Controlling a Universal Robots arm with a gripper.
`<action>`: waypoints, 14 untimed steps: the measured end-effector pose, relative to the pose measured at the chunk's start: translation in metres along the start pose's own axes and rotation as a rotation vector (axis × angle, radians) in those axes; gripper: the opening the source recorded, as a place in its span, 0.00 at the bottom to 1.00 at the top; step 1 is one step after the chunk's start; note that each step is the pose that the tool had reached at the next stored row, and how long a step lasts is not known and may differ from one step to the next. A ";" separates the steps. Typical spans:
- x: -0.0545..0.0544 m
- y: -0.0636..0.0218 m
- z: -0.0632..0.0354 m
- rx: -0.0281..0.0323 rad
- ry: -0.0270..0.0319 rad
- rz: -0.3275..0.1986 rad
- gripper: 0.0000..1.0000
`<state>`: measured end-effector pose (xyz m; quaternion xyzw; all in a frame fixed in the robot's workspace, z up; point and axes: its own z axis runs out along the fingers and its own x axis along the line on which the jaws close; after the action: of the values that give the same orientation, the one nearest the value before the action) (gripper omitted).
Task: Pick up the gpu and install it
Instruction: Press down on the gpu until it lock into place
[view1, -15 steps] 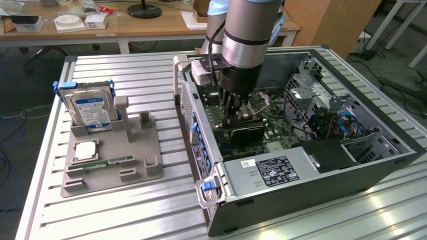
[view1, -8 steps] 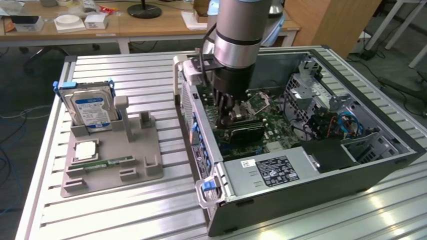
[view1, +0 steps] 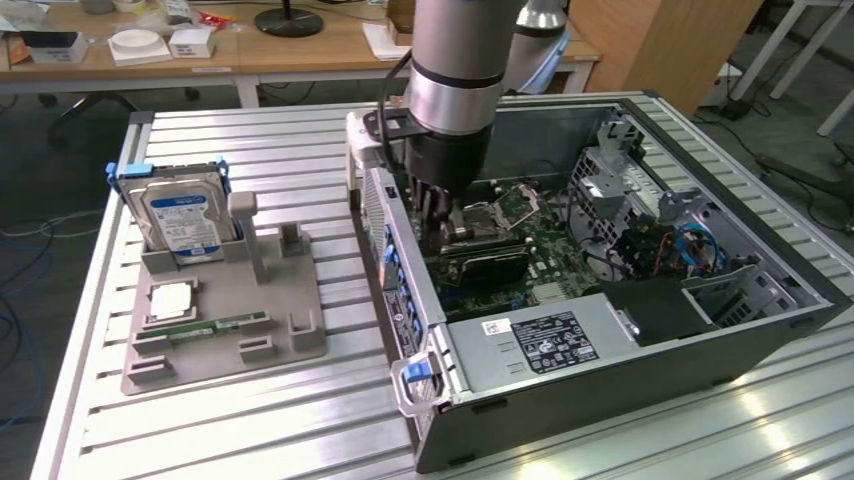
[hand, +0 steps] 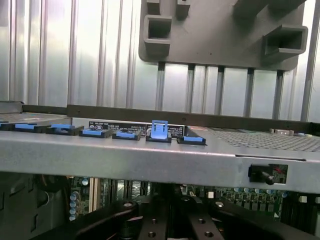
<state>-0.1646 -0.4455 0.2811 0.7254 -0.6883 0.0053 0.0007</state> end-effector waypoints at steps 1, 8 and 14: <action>-0.001 0.0013 0.0000 -0.0001 0.0005 0.000 0.10; -0.003 0.0113 0.0000 0.0005 0.0009 -0.001 0.10; -0.003 0.0141 0.0003 -0.0006 0.0011 0.000 0.10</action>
<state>-0.1788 -0.4433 0.2808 0.7255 -0.6882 0.0055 0.0013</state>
